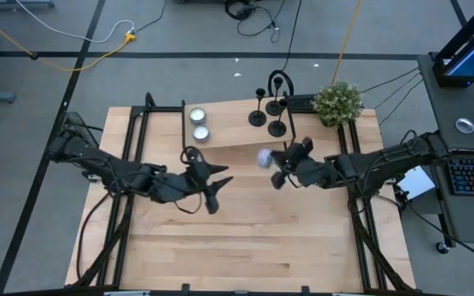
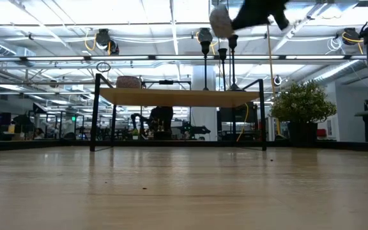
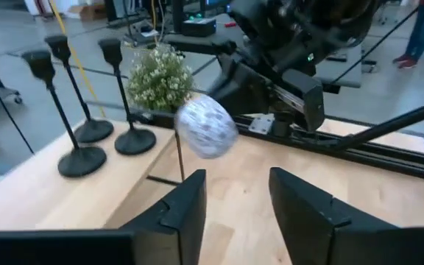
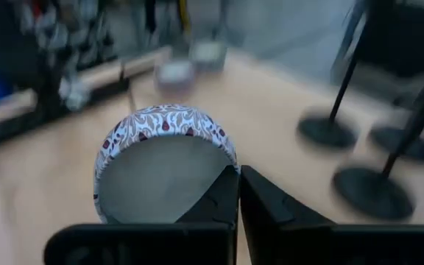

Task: Pick & Place candle stick holders
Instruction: Put the red patterned scented candle on the shelf

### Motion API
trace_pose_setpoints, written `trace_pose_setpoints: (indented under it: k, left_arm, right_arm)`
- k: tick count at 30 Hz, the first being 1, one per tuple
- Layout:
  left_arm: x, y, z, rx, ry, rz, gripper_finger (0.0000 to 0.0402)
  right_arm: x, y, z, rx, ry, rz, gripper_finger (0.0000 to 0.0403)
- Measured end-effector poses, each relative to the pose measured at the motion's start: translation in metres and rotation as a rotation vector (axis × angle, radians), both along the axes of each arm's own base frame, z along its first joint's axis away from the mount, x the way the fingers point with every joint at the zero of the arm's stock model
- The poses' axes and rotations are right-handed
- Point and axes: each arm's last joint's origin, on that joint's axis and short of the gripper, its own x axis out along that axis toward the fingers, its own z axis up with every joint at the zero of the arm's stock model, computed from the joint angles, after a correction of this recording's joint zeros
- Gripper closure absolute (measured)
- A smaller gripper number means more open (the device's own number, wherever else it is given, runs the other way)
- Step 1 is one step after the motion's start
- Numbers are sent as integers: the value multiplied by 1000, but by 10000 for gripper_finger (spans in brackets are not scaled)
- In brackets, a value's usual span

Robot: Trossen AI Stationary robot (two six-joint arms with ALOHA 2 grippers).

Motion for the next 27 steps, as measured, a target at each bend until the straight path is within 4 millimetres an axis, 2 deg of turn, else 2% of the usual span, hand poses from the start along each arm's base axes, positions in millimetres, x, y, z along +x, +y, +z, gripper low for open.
trace_pose_setpoints:
  k: [8,14,20,27]
  left_arm:
    - [29,6,15,119,22,142,219]
    - [39,9,21,207,34,298,218]
    - [30,1,24,265,30,431,218]
    - [5,-12,32,341,69,472,218]
  right_arm:
    - [16,-1,28,-354,-86,-114,403]
    - [18,-1,34,-481,-28,-106,403]
    - [19,-7,36,-583,73,-82,403]
    - [28,-30,63,-607,79,41,403]
